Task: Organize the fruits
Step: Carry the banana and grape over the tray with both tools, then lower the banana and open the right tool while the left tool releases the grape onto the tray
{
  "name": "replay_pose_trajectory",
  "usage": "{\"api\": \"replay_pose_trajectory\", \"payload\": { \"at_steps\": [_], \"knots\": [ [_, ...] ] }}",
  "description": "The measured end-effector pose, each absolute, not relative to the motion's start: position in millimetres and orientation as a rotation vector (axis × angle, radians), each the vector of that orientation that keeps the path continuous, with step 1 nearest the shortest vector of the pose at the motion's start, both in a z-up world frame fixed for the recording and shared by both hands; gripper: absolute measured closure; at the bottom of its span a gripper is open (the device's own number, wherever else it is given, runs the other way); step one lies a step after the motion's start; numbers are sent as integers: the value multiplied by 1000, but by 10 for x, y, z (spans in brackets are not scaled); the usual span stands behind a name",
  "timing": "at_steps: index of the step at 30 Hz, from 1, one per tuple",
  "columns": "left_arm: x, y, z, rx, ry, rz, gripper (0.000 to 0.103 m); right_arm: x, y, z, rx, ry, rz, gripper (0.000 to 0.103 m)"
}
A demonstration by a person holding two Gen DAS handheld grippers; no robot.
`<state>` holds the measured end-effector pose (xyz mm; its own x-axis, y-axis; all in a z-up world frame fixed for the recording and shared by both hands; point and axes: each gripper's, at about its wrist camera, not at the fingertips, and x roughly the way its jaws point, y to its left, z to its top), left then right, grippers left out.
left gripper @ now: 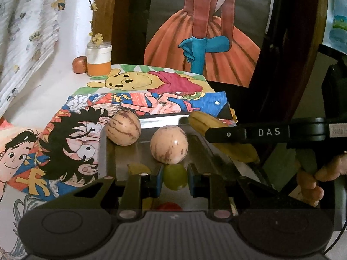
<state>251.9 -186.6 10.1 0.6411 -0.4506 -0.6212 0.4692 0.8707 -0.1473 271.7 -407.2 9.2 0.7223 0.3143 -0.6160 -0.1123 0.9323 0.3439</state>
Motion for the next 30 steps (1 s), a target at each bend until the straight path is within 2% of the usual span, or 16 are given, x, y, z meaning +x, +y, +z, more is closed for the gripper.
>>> {"api": "replay_pose_trajectory", "payload": {
  "at_steps": [30],
  "knots": [
    [2628, -1937, -16, 31, 753, -523, 76, 2803, -4035, 72, 309, 735, 216, 68]
  ]
}}
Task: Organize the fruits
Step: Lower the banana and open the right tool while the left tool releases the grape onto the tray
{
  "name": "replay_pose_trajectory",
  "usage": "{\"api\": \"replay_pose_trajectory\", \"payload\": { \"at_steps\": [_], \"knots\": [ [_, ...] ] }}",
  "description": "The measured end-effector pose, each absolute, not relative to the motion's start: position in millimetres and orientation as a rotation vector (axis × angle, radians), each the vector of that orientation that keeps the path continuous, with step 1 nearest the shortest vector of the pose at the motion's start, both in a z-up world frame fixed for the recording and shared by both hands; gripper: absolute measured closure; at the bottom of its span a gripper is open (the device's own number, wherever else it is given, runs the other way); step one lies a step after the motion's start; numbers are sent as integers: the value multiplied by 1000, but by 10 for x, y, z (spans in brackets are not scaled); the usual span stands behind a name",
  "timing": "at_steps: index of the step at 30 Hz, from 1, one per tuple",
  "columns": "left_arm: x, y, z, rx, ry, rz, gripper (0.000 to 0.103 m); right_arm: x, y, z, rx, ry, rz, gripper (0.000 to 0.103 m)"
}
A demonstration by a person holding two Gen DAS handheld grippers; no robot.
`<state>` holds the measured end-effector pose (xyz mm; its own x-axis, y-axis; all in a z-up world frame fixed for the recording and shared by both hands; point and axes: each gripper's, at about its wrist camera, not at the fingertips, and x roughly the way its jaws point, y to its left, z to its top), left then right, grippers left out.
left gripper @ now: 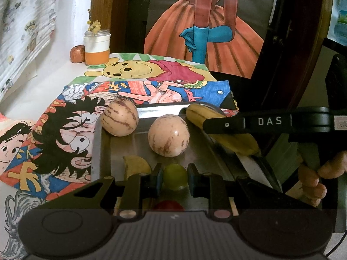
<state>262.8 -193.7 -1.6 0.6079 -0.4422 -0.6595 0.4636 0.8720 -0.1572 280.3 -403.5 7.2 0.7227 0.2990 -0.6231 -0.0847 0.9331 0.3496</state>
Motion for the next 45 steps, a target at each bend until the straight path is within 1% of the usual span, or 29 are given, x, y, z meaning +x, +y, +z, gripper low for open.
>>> {"api": "replay_pose_trajectory", "payload": {
  "at_steps": [10, 22, 28, 32, 34, 37, 39, 41, 43, 44, 45],
  "knots": [
    [2634, -1908, -17, 12, 755, -526, 76, 2815, -4006, 33, 332, 763, 234, 68],
    [2599, -1873, 13, 4, 750, -532, 76, 2786, -3991, 38, 333, 762, 230, 63],
    [2549, -1854, 65, 2, 734, -532, 75, 2719, -4010, 79, 332, 746, 227, 56],
    [2488, -1841, 113, 5, 719, -527, 75, 2645, -4018, 144, 322, 720, 228, 47],
    [2453, -1813, 149, 1, 708, -519, 72, 2609, -4021, 181, 320, 708, 229, 44],
    [2400, -1752, 209, -14, 689, -502, 63, 2557, -4022, 231, 319, 694, 232, 40],
    [2366, -1704, 247, -25, 673, -483, 47, 2520, -4016, 257, 312, 684, 232, 35],
    [2325, -1656, 284, -37, 656, -462, 41, 2484, -4002, 278, 303, 677, 233, 32],
    [2305, -1604, 317, -52, 647, -445, 38, 2444, -3993, 297, 298, 668, 234, 28],
    [2295, -1581, 332, -60, 644, -435, 34, 2423, -3991, 307, 298, 663, 233, 25],
    [2285, -1555, 343, -66, 640, -421, 27, 2393, -3989, 319, 297, 655, 233, 23]
  ]
}}
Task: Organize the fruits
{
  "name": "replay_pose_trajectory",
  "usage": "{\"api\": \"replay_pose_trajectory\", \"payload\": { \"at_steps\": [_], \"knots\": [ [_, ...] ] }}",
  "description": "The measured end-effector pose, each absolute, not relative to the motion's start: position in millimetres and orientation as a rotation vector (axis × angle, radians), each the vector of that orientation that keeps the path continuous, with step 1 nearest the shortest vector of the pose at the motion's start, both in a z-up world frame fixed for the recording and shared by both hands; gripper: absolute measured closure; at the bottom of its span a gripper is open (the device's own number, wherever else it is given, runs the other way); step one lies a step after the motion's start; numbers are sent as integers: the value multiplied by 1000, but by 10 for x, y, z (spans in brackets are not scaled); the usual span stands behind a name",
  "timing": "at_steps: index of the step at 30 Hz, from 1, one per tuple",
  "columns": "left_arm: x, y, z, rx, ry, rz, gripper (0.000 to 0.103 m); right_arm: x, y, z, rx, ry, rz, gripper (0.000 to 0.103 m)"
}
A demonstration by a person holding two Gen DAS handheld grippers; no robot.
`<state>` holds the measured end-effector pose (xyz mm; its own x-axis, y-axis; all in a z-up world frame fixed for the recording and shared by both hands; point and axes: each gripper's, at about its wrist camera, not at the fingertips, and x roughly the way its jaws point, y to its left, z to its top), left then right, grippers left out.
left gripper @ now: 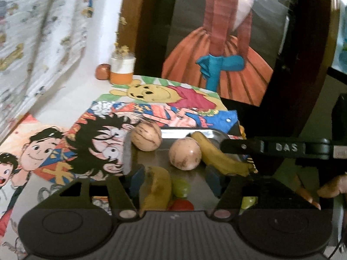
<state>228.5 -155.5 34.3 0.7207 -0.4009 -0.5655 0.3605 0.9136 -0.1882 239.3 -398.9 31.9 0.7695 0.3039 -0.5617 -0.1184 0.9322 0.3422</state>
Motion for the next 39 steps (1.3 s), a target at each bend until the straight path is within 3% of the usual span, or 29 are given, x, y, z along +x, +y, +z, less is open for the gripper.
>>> {"api": "replay_pose_trajectory", "payload": {
  "at_steps": [3, 9, 14, 39],
  "knots": [
    [2221, -1469, 373, -79, 615, -354, 10, 2300, -3979, 353, 297, 632, 232, 18],
    [2134, -1273, 412, -123, 587, -280, 0, 2142, -3919, 426, 279, 604, 239, 10],
    [2071, -1189, 423, -142, 582, -255, 0, 1999, -3880, 492, 270, 572, 234, 1],
    [1455, -954, 469, -119, 514, -148, 0, 1190, -3261, 516, 145, 508, 143, 1]
  ]
}}
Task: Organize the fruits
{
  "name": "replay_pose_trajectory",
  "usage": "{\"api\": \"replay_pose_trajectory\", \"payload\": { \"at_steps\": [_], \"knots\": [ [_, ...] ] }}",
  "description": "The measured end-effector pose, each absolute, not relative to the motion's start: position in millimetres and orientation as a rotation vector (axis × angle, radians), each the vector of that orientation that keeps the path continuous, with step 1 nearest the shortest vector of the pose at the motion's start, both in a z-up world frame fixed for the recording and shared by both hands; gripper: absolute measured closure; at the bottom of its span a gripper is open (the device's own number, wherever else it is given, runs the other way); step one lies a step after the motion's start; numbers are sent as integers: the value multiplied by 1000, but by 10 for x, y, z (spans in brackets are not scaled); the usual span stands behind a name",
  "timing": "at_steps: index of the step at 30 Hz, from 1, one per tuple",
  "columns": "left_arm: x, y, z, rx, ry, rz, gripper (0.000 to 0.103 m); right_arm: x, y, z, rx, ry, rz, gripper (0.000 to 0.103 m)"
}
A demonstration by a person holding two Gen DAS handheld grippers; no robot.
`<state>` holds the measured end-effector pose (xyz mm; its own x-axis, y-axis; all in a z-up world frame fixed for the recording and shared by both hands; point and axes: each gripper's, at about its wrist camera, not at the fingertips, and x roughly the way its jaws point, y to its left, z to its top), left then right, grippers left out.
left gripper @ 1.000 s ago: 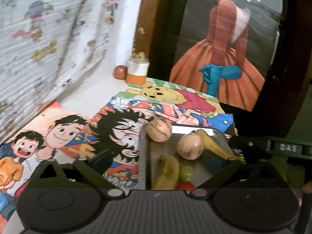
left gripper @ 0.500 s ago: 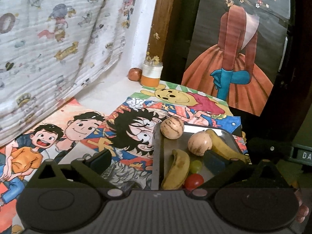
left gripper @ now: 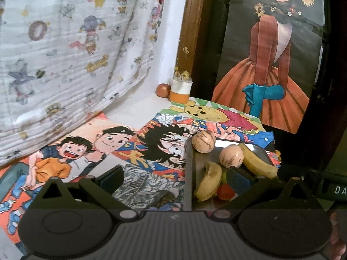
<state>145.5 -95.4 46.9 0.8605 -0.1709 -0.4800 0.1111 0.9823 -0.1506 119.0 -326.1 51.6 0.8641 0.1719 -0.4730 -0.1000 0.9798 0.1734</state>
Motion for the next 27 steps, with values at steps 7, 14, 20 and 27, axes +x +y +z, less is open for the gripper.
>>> {"api": "replay_pose_trajectory", "payload": {
  "at_steps": [7, 14, 20, 27],
  "knots": [
    [1210, -783, 453, -118, 494, -131, 0, 904, -3043, 466, 104, 461, 71, 1],
    [958, -571, 410, -117, 470, -107, 0, 675, -2907, 419, 74, 444, 15, 1],
    [811, -420, 363, -129, 469, -114, 0, 479, -2769, 417, 51, 423, 4, 1],
    [634, -281, 298, -137, 450, -122, 0, 263, -2587, 402, 12, 382, 14, 1]
  ]
}}
